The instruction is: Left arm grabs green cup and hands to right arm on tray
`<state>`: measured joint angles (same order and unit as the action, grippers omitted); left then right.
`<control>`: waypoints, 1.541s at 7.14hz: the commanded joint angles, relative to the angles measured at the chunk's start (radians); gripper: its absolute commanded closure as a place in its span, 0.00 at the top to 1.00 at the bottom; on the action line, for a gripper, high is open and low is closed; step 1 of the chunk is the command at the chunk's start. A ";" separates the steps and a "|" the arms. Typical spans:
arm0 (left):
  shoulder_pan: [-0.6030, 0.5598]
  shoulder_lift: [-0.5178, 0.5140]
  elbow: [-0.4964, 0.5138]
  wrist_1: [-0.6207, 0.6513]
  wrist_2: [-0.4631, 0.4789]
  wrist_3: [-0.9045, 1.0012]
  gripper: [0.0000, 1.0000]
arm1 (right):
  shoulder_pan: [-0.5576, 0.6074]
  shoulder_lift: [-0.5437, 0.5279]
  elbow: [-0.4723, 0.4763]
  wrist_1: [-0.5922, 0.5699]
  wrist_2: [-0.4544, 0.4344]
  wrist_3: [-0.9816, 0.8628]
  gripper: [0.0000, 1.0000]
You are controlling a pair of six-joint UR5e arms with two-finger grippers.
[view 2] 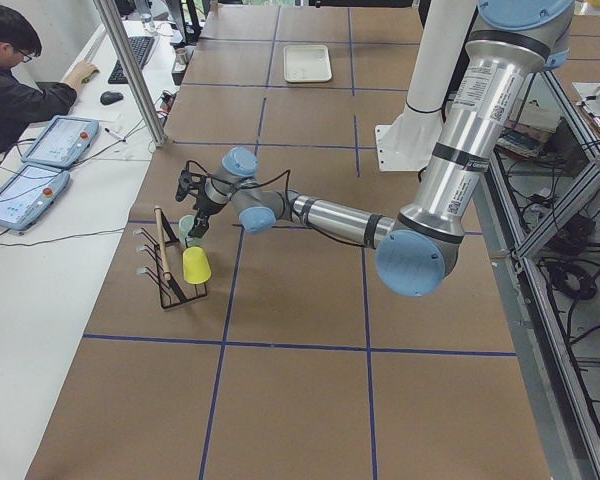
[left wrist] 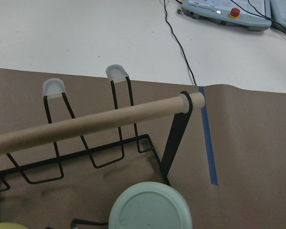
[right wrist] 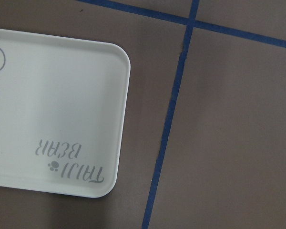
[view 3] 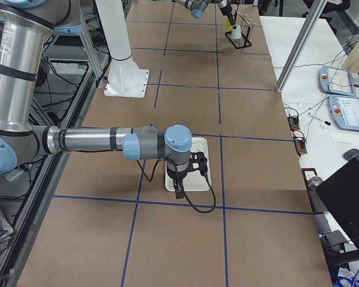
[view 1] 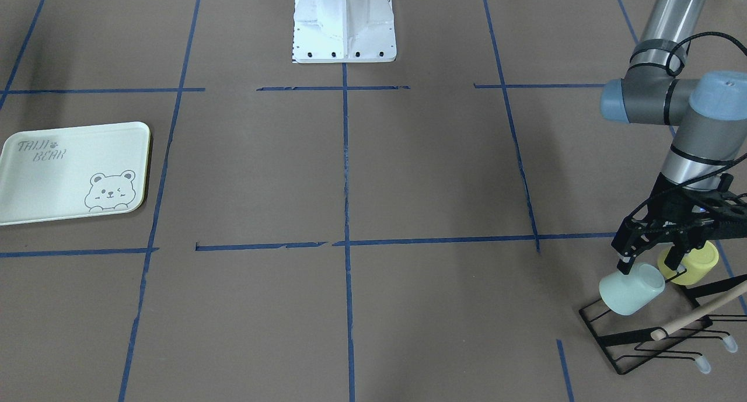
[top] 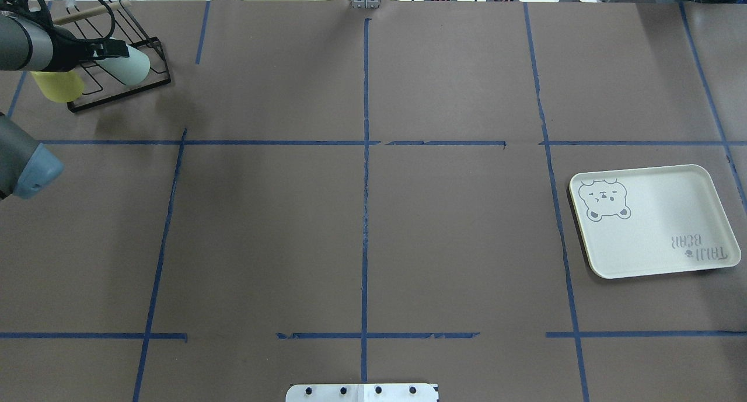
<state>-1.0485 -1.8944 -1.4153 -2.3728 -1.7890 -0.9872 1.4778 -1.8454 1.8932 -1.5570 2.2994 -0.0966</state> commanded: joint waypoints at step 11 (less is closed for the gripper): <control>0.005 -0.074 0.090 0.011 -0.001 0.016 1.00 | -0.001 0.000 0.006 0.000 0.000 0.000 1.00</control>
<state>-1.0432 -1.9678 -1.3377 -2.3611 -1.7914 -0.9791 1.4772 -1.8454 1.8991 -1.5570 2.2994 -0.0966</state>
